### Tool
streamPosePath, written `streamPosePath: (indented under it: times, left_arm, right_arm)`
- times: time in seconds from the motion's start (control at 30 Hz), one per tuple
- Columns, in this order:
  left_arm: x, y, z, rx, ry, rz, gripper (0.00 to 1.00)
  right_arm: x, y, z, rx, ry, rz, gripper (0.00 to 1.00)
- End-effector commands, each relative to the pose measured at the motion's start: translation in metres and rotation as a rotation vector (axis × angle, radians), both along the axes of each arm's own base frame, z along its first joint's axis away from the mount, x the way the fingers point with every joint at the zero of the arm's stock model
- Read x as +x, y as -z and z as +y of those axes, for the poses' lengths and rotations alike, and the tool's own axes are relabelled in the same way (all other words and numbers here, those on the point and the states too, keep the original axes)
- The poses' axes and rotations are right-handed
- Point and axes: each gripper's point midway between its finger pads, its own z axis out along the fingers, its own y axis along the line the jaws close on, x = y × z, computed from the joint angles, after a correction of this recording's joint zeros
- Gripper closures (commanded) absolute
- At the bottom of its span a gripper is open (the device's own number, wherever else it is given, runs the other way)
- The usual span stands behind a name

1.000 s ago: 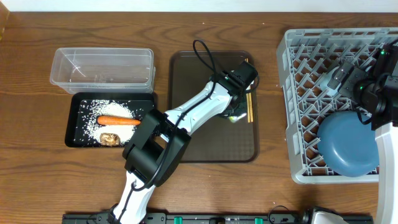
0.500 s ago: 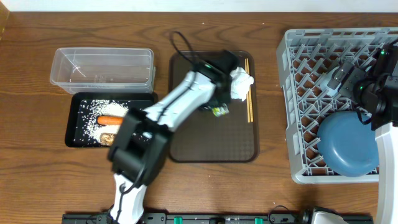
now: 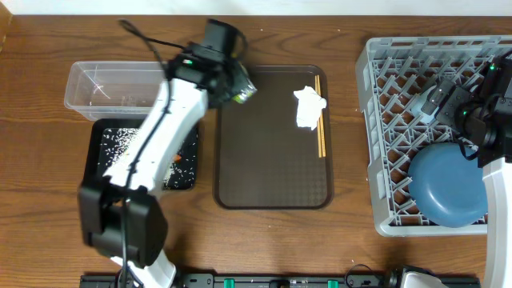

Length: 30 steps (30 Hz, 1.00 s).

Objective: Sort waste into correct bins and load items into the dishwasher rack
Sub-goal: 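Carry the wrapper left and drop it into the clear plastic bin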

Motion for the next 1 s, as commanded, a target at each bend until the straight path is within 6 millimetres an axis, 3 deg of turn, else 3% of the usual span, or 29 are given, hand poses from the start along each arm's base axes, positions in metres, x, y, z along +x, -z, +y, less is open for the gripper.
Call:
streamPosePath:
  times: [0.0, 0.27, 0.43, 0.6, 0.97]
  left_arm:
    - [0.010, -0.019, 0.049, -0.005, -0.144, -0.044, 0.94]
    - [0.019, -0.005, 0.159, -0.102, -0.577, -0.004, 0.94]
    - [0.018, 0.000, 0.204, -0.117, -0.699, -0.009, 0.94]
    - [0.005, 0.008, 0.221, -0.146, -0.807, 0.038, 0.94]
    - [0.000, 0.033, 0.221, -0.172, -0.868, 0.064, 0.92]
  right_arm:
    - [0.001, -0.004, -0.003, -0.005, 0.007, -0.009, 0.01]
    - [0.001, -0.004, -0.003, -0.005, 0.007, -0.009, 0.01]
    - [0.001, -0.004, -0.003, -0.005, 0.007, -0.009, 0.01]
    - [0.001, -0.004, -0.003, -0.005, 0.007, -0.009, 0.01]
    - [0.001, -0.004, -0.003, -0.005, 0.007, -0.009, 0.01]
